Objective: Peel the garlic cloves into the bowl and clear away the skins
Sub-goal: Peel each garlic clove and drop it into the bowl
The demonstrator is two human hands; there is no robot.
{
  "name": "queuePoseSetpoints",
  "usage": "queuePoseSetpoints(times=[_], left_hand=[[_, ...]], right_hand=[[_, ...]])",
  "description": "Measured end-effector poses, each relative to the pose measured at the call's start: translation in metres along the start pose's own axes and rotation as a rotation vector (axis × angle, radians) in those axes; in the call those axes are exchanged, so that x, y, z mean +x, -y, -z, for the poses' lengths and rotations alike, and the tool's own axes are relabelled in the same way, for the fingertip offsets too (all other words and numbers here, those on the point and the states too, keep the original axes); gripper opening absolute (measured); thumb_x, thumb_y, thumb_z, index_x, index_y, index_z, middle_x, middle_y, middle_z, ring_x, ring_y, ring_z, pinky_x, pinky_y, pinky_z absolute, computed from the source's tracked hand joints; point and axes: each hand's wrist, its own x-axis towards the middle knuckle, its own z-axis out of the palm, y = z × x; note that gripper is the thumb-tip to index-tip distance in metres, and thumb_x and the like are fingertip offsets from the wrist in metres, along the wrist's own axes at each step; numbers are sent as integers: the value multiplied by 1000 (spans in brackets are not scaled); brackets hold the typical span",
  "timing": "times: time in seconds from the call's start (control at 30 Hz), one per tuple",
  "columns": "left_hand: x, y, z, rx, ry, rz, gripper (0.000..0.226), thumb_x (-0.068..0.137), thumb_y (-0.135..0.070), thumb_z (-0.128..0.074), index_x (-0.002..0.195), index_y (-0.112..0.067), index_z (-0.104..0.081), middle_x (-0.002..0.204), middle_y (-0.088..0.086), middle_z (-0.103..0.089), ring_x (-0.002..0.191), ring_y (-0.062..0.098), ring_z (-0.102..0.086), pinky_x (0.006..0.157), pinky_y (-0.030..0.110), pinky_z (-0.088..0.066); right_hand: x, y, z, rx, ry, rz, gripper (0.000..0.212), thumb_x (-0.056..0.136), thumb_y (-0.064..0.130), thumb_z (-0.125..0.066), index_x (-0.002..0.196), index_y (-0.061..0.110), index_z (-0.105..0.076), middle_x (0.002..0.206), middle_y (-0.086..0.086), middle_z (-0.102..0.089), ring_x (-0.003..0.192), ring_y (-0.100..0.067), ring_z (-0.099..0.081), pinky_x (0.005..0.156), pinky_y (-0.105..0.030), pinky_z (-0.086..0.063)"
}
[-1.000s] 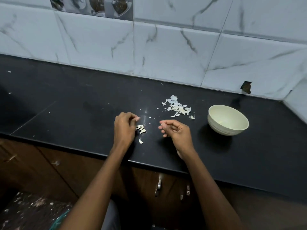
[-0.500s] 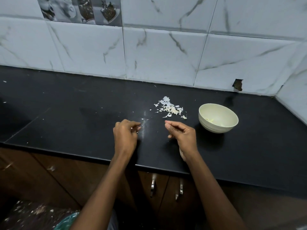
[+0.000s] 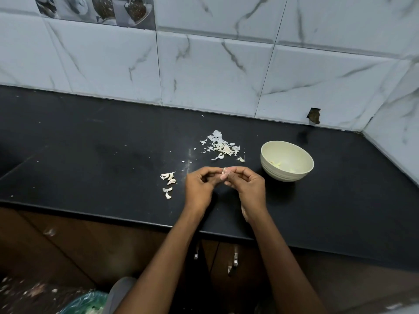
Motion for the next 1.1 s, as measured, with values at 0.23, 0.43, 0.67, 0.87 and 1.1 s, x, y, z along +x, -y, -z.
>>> queuePoseSetpoints(times=[0.23, 0.43, 0.67, 0.87, 1.1], left_hand=[[2, 4, 7, -132, -8, 48, 11, 84, 5, -78, 91, -3, -78, 85, 11, -79, 79, 18, -73, 75, 30, -60], [1, 7, 8, -256, -52, 116, 9, 89, 4, -73, 97, 5, -75, 81, 12, -76, 71, 13, -70, 68, 21, -56], [1, 13, 6, -96, -128, 68, 13, 92, -7, -76, 95, 5, -73, 76, 4, -72, 65, 7, -60, 66, 20, -53], [1, 14, 5, -94, -156, 69, 20, 98, -13, -70, 97, 6, -68, 74, 5, -69, 68, 9, -61, 67, 22, -53], [-3, 9, 2, -46, -160, 37, 25, 100, -15, -67, 95, 10, -64, 72, 4, -66, 60, -1, -59, 61, 14, -49]], right_hand=[[4, -8, -3, -119, 61, -3, 4, 95, 2, -72, 96, 2, -75, 84, -12, -79, 79, -21, -76, 71, -26, -61], [0, -11, -4, -173, 121, 20, 17, 97, 1, -70, 112, 4, -75, 97, -11, -80, 90, -25, -77, 82, -29, -61], [-3, -13, -5, -429, 98, 102, 9, 97, 14, -73, 104, 10, -77, 91, -2, -80, 87, -18, -78, 79, -42, -64], [-10, -11, -8, -594, 100, 265, 13, 92, 14, -79, 105, 13, -78, 99, 0, -74, 83, -9, -74, 75, -27, -61], [-16, -8, -11, -883, 84, 543, 9, 98, 21, -71, 104, 15, -75, 99, 3, -68, 79, -6, -66, 74, -25, -56]])
